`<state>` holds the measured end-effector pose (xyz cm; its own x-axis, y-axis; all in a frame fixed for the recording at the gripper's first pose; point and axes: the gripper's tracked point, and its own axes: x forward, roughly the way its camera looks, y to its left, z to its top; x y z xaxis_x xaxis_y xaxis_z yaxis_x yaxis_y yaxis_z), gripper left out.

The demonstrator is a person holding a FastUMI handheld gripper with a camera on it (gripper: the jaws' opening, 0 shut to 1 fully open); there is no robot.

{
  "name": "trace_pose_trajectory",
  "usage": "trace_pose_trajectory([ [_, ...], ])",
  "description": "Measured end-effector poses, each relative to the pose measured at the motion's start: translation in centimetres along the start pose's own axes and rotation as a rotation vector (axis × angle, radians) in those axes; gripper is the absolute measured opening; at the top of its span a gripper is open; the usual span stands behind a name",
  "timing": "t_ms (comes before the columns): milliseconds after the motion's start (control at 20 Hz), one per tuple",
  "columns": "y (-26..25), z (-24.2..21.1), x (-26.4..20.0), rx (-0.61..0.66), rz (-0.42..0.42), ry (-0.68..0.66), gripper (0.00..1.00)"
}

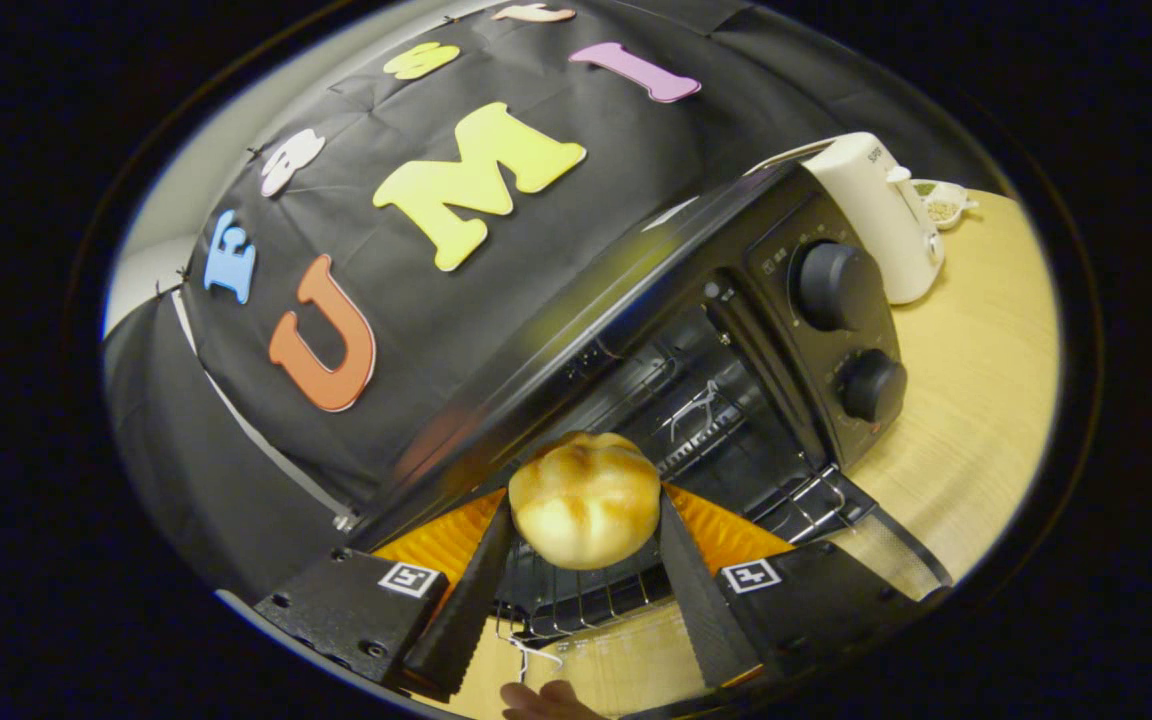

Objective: Open the toaster oven, put the food inside, and close the toaster oven door.

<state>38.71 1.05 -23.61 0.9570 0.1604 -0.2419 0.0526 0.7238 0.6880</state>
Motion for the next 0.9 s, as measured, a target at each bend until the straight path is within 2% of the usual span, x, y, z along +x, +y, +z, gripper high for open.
trace_pose_trajectory([
  [100,-0.6,0.0,1.1,-0.010,-0.010,-0.004,0.89],
  [250,0.3,-0.3,1.8,0.023,0.040,-0.009,0.91],
  [450,-0.6,0.9,1.6,-0.089,-0.010,-0.066,1.00],
  [550,-0.5,1.0,1.2,-0.125,-0.010,-0.078,1.00],
  [900,0.3,0.9,-2.4,-0.084,0.018,-0.079,1.00],
])
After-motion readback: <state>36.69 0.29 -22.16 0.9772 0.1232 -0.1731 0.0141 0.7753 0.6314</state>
